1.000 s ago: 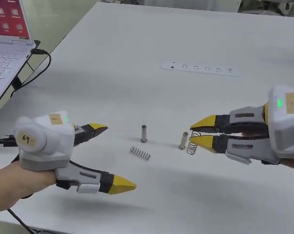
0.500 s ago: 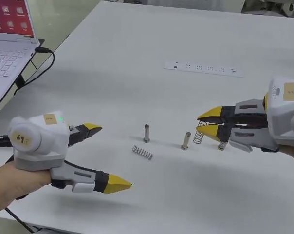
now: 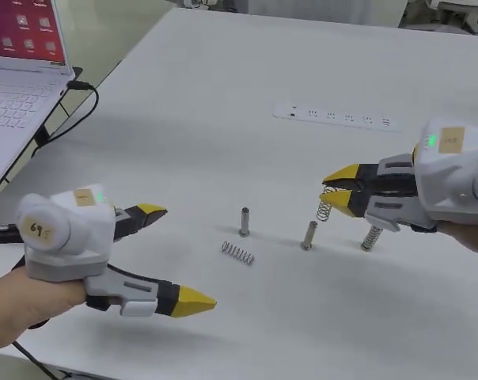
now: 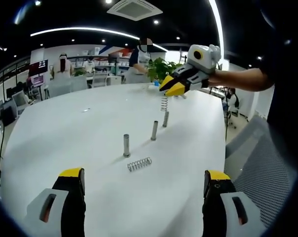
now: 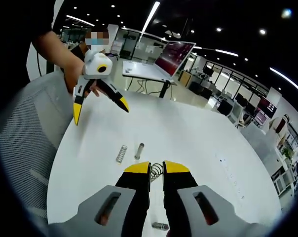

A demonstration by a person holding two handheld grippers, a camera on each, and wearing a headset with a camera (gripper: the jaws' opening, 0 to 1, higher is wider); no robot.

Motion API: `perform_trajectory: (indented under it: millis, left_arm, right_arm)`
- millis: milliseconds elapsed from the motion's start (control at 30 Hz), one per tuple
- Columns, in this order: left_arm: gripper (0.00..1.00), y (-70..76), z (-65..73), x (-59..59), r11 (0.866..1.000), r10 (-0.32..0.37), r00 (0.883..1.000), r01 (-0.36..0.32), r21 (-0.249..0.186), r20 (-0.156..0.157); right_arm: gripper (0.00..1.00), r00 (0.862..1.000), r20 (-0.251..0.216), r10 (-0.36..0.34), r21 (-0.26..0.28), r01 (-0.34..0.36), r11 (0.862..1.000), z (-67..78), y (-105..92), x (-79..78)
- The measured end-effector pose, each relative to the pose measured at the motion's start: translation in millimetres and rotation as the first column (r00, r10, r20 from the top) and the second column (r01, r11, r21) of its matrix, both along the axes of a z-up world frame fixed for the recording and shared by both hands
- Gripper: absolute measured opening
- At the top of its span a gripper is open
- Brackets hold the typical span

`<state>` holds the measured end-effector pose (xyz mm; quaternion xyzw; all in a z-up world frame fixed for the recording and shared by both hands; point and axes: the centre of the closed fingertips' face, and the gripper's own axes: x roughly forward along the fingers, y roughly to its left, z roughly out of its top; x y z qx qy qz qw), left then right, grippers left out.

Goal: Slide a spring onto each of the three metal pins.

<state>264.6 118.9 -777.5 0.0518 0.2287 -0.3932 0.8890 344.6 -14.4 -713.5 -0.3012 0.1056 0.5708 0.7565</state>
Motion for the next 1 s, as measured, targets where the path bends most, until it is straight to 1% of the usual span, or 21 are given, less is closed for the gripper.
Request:
perform_trajectory:
  millis: [100, 300, 400, 500, 667, 867, 1000]
  left_arm:
    - [0.98, 1.1, -0.5, -0.7, 1.000, 0.003, 1.000, -0.003, 0.000, -0.005]
    - [0.98, 2.3, -0.1, -0.8, 1.000, 0.010, 1.000, -0.010, -0.002, -0.003]
    - [0.98, 1.8, -0.5, -1.7, 1.000, 0.005, 1.000, -0.005, 0.000, -0.004]
    - [0.98, 2.1, -0.2, -1.6, 1.000, 0.006, 1.000, -0.006, -0.002, -0.003]
    - [0.98, 1.2, 1.5, -0.1, 1.000, 0.008, 1.000, -0.008, -0.006, 0.000]
    - [0.98, -1.3, 2.6, -0.3, 1.000, 0.004, 1.000, -0.004, -0.014, -0.002]
    - [0.98, 0.5, 2.9, -0.2, 1.000, 0.009, 1.000, -0.009, -0.013, 0.000]
  right_arm:
    - [0.07, 1.000, -0.004, -0.005, -0.009, 0.005, 1.000, -5.0, 0.9, 1.2]
    - [0.07, 1.000, -0.010, -0.026, -0.014, 0.026, 1.000, -11.0, 0.6, 4.4]
    - [0.07, 0.999, -0.020, -0.036, -0.012, 0.036, 0.999, -13.3, 0.4, 4.9]
    - [0.07, 0.998, -0.030, -0.046, -0.003, 0.046, 0.999, -14.5, 0.7, 5.4]
    - [0.07, 0.998, -0.029, -0.056, 0.002, 0.056, 0.998, -14.1, 2.3, 7.4]
    - [0.07, 0.998, -0.035, -0.051, -0.005, 0.051, 0.999, -17.6, 5.0, 6.5]
    - [0.07, 0.998, -0.041, -0.053, -0.011, 0.052, 0.999, -21.5, 5.6, 7.1]
